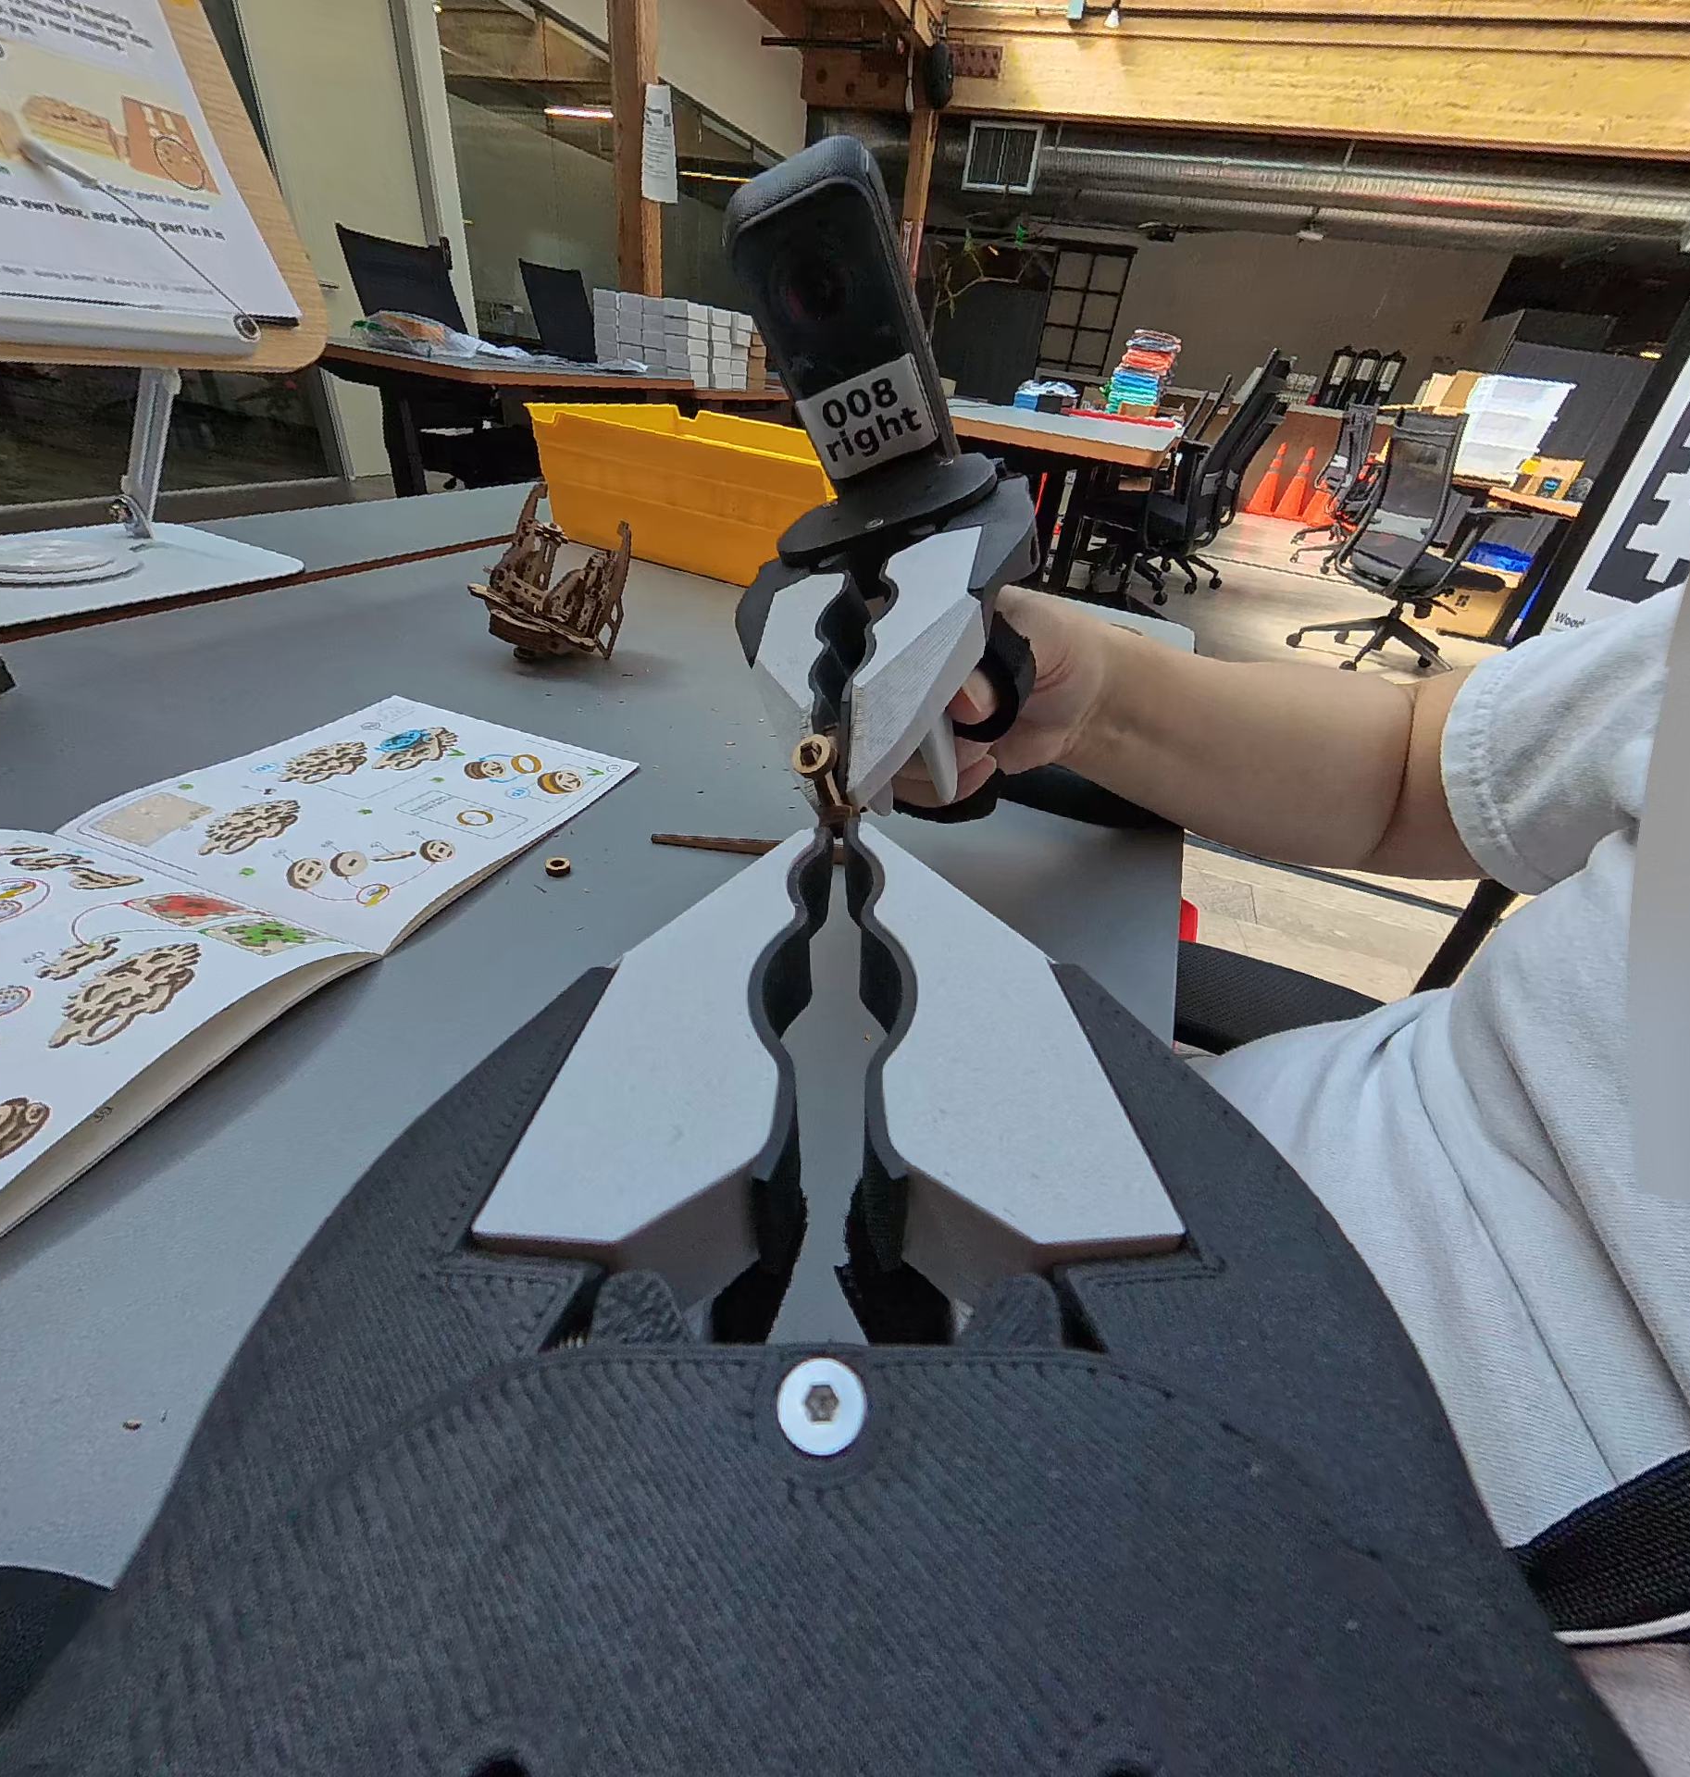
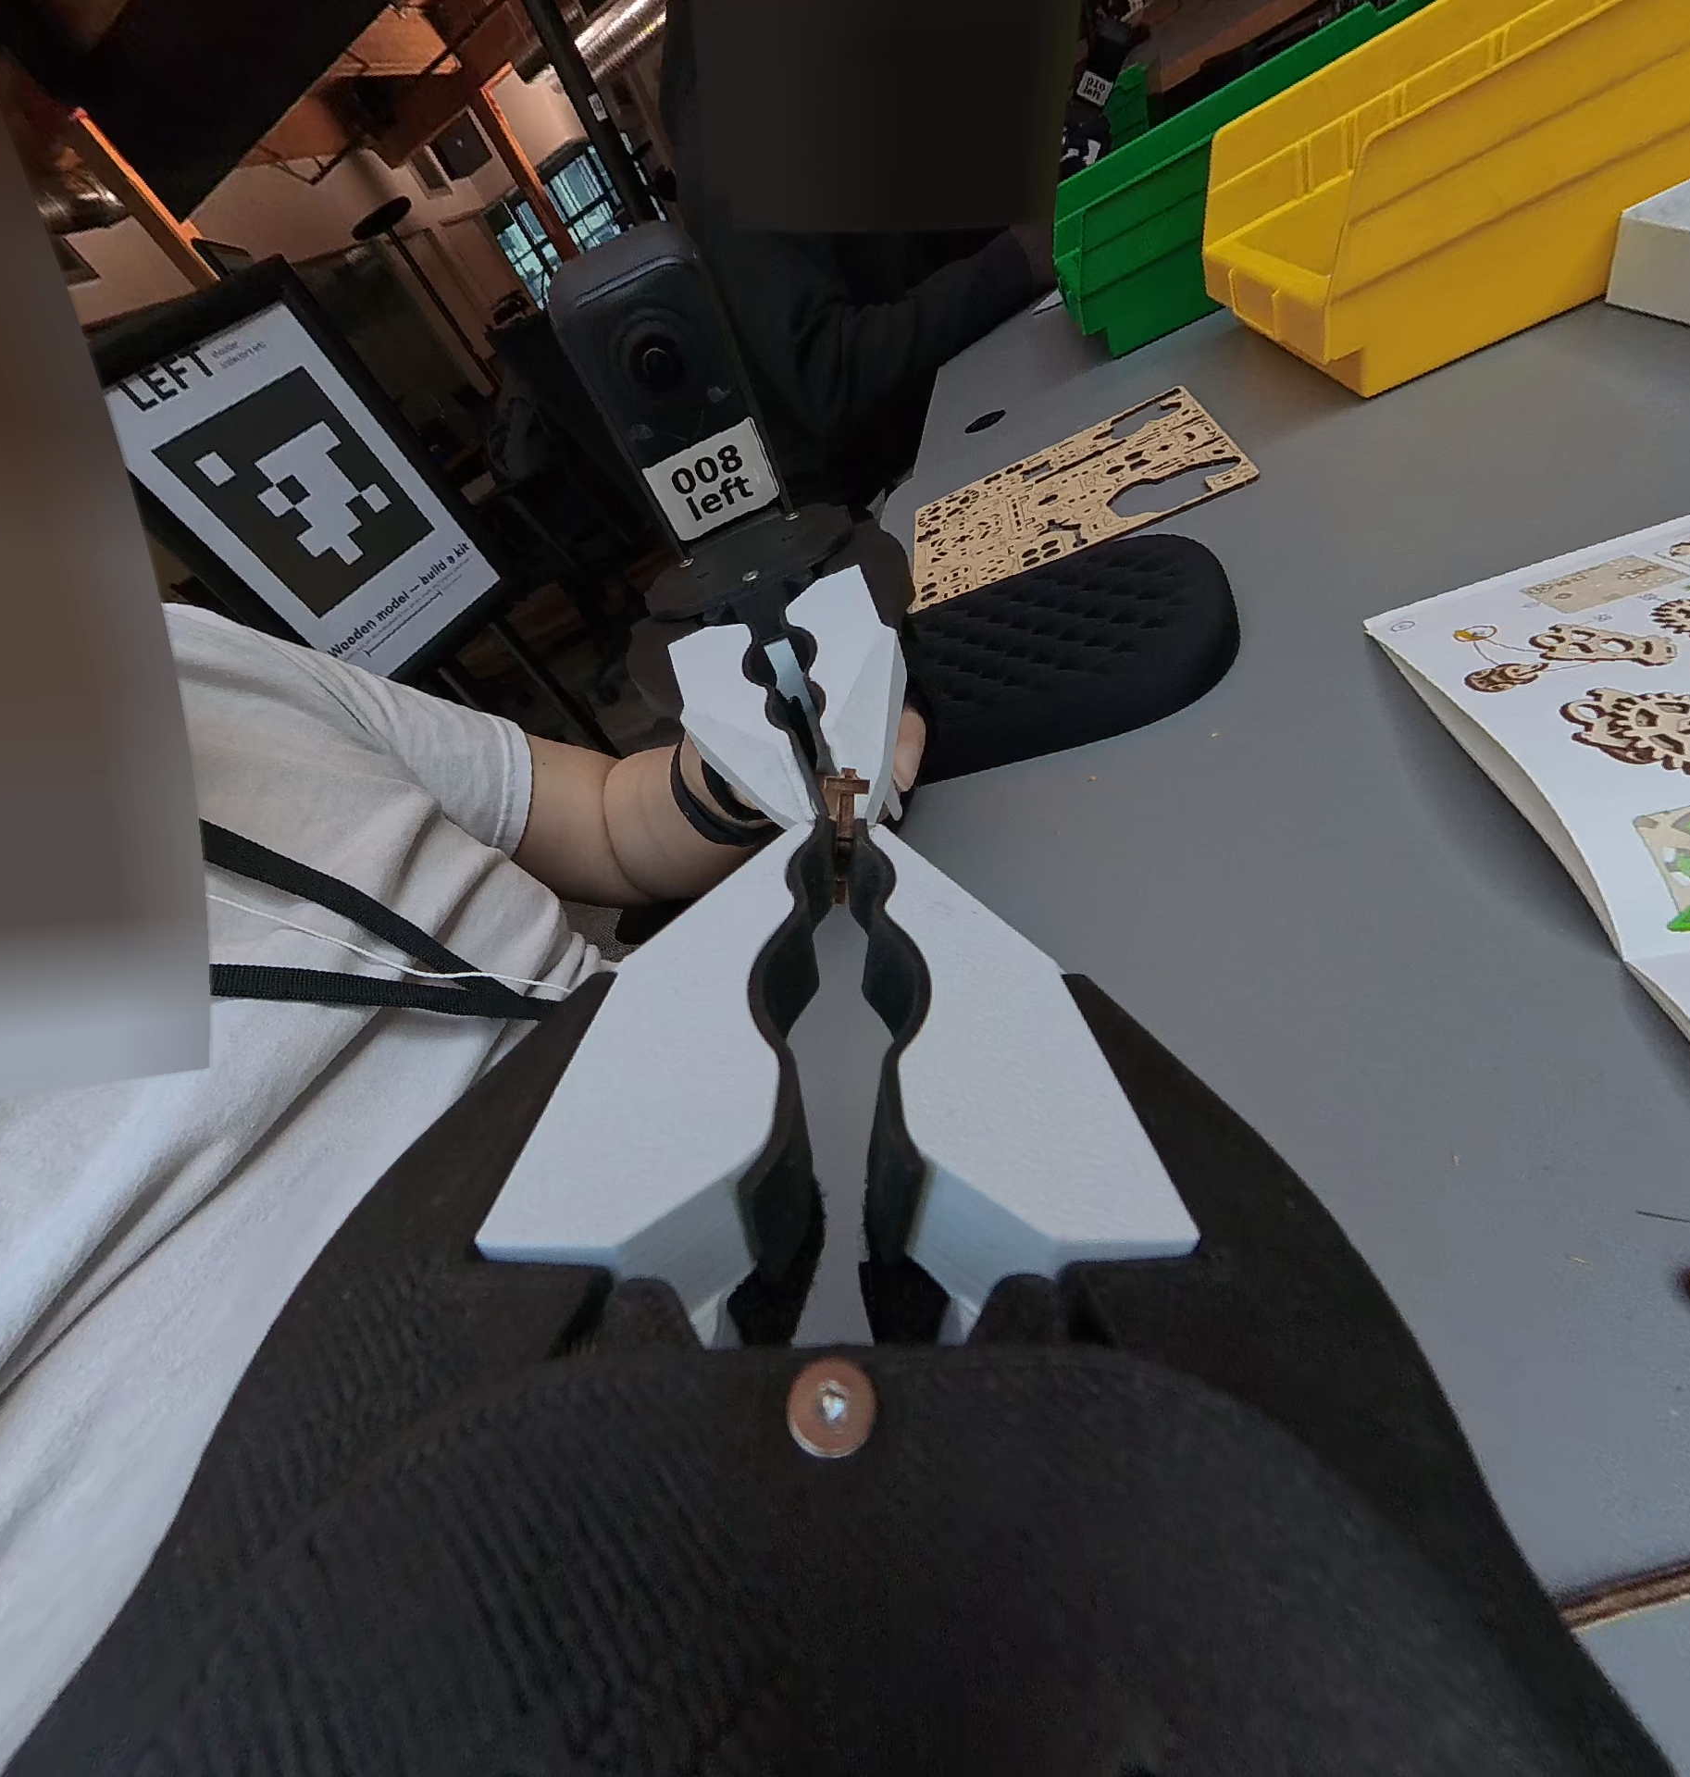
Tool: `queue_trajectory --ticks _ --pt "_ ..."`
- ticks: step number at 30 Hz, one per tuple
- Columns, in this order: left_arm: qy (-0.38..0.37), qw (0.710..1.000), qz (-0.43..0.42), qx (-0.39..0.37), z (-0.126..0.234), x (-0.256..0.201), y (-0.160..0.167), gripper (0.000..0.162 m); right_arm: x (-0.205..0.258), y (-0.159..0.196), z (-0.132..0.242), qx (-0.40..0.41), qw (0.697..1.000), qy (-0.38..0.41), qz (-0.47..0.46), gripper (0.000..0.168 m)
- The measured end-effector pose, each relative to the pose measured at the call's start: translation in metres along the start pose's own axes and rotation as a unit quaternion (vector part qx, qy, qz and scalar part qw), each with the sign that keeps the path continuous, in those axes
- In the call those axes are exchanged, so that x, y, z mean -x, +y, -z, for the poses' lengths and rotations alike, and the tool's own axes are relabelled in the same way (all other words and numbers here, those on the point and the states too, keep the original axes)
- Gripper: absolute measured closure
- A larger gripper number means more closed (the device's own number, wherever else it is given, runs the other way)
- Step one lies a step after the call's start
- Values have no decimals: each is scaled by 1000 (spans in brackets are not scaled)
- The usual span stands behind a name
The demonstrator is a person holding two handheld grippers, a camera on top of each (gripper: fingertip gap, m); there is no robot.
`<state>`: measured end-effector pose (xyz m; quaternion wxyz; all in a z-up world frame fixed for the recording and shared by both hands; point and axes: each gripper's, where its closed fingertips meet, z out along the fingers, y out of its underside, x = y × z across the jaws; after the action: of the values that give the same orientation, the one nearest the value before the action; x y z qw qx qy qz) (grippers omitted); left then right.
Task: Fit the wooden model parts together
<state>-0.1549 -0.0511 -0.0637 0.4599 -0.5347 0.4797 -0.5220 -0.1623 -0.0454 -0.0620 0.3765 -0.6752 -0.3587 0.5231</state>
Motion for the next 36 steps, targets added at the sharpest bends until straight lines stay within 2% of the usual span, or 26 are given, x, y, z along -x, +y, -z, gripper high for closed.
queue_trajectory --ticks 4,8,15,20,25,26,30,33,36 --pt "0 1000 -1 -13 0 0 -4 162 1 -4 1 -9 1000 -10 -9 168" --pt "13 997 56 -58 2 4 -14 162 0 -16 3 -56 996 -45 -59 168" --pt "12 995 70 -67 3 5 -16 145 10 -31 4 -116 987 -85 -70 168" --pt "15 993 78 -92 1 0 -21 147 10 -31 -1 -132 987 -76 -58 168" --pt "-11 992 54 -111 7 6 -27 150 6 -27 -4 -120 990 -56 -42 168" --pt "-11 993 47 -108 7 5 -26 156 5 -26 -4 -117 991 -51 -38 168" --pt "-10 996 28 -82 6 3 -22 156 5 -22 -5 -104 992 -55 -41 168" --pt "11 999 23 -35 6 -1 -16 156 6 -13 -5 -59 997 -47 -29 167" --pt "23 1000 19 1 9 -2 -12 156 -2 5 -5 37 999 -10 4 151"
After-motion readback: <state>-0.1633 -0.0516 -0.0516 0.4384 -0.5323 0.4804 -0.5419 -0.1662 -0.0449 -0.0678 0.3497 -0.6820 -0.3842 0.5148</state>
